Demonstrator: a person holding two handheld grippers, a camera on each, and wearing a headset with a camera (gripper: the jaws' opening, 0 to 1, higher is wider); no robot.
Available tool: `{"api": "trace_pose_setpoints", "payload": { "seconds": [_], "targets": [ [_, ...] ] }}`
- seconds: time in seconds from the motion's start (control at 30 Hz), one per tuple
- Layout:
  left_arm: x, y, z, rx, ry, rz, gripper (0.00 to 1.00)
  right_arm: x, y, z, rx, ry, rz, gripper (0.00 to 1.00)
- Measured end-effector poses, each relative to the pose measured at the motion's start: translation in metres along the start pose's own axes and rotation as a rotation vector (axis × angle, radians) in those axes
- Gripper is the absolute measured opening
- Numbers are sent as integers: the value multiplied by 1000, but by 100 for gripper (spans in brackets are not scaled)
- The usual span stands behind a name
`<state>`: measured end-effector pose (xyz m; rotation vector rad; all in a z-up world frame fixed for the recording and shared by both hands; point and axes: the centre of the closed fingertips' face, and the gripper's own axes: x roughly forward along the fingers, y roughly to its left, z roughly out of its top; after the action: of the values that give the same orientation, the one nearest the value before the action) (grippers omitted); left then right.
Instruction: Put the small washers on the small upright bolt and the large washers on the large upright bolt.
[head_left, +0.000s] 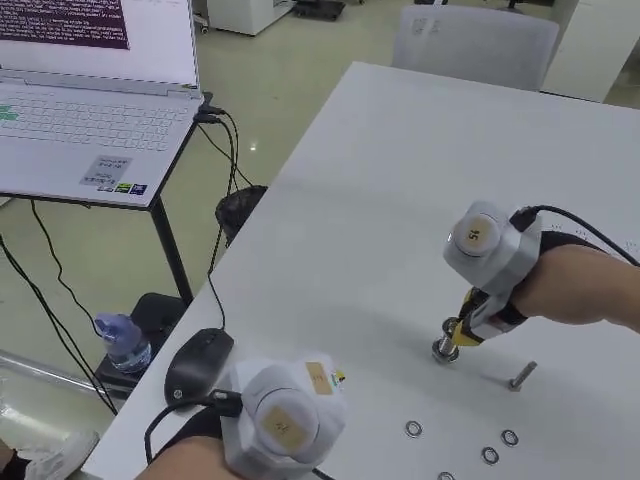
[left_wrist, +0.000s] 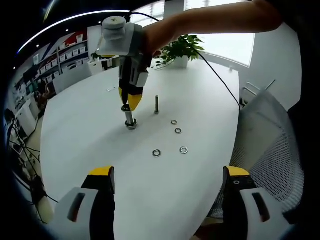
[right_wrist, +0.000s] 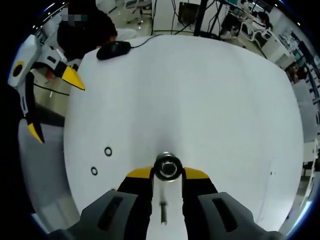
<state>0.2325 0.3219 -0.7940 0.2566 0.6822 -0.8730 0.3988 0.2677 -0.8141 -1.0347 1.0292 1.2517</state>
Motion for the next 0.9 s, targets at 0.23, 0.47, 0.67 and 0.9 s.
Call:
{"api": "trace_pose_setpoints", "payload": {
  "seconds": [0.23,0.47,0.67,0.9],
  "targets": [
    [2,0,-5,1,18,-8,92,14,-6,-4,-12,24,0,22],
    [2,-1,-9,-5,23,-13,92,24,-8,-6,-11,35,4,22],
    [0,2,-8,-16,13,1,91,35,-7,-9,-12,45,6,22],
    [-1,3,-10,-21,13,3,90,45,-7,-14,-9,54,3,22]
  ]
}}
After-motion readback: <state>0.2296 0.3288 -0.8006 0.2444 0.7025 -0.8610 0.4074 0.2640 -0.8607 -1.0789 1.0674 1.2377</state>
